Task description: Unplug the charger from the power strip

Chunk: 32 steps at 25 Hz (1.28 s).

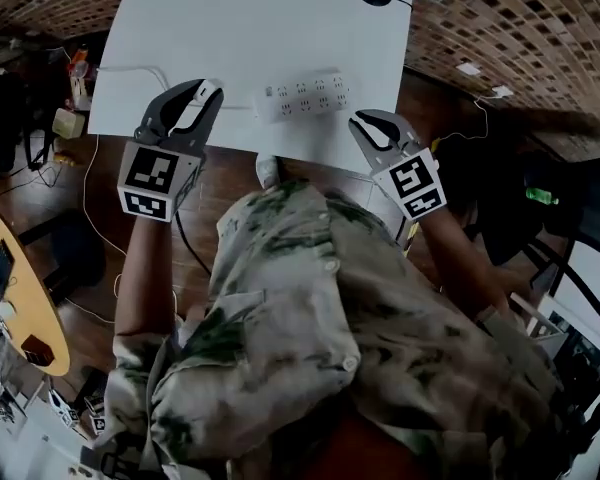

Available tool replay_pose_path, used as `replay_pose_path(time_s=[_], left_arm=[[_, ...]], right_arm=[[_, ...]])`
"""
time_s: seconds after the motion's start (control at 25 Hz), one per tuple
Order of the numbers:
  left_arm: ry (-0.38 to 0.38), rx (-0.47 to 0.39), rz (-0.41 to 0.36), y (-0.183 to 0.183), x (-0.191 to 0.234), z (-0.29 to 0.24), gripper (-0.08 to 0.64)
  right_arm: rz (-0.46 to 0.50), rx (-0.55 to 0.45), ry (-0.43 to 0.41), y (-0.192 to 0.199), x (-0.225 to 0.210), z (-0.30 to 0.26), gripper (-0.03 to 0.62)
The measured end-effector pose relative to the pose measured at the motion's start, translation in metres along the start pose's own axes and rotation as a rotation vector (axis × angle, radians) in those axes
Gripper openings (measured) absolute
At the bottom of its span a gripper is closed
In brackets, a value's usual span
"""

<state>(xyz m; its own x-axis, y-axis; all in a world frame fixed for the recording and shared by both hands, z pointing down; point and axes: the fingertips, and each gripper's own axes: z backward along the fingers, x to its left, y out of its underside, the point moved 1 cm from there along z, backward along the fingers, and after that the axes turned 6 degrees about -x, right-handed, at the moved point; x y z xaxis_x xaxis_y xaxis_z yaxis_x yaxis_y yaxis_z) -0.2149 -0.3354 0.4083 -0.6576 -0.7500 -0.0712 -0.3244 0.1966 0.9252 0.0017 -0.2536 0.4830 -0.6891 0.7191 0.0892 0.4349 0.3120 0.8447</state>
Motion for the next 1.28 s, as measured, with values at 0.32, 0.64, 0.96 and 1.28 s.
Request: replay_pose_path(time_s=[0.32,0.64,0.96,1.28], left_arm=[[-0.148,-0.041,0.096,-0.010,-0.129,0.084,0.107],[-0.220,0.033,0.109,0.002,-0.255,0.181,0.107],[-0.195,-0.002,0.121,0.002,-0.313,0.234,0.107],[-0.114,-0.101,0.094,0.024,-0.372,0.311,0.107]], right_arm=[[0.086,-0.126,-0.094,0.017,0.049,0.108,0.057],[0.129,-0.121,-0.227,0.068,0.119,0.197,0.051],[0.125,-0.117,-0.241,0.088,0.176,0.254,0.048],[0.118,-0.166,-0.171,0.063,0.273,0.287,0.051]])
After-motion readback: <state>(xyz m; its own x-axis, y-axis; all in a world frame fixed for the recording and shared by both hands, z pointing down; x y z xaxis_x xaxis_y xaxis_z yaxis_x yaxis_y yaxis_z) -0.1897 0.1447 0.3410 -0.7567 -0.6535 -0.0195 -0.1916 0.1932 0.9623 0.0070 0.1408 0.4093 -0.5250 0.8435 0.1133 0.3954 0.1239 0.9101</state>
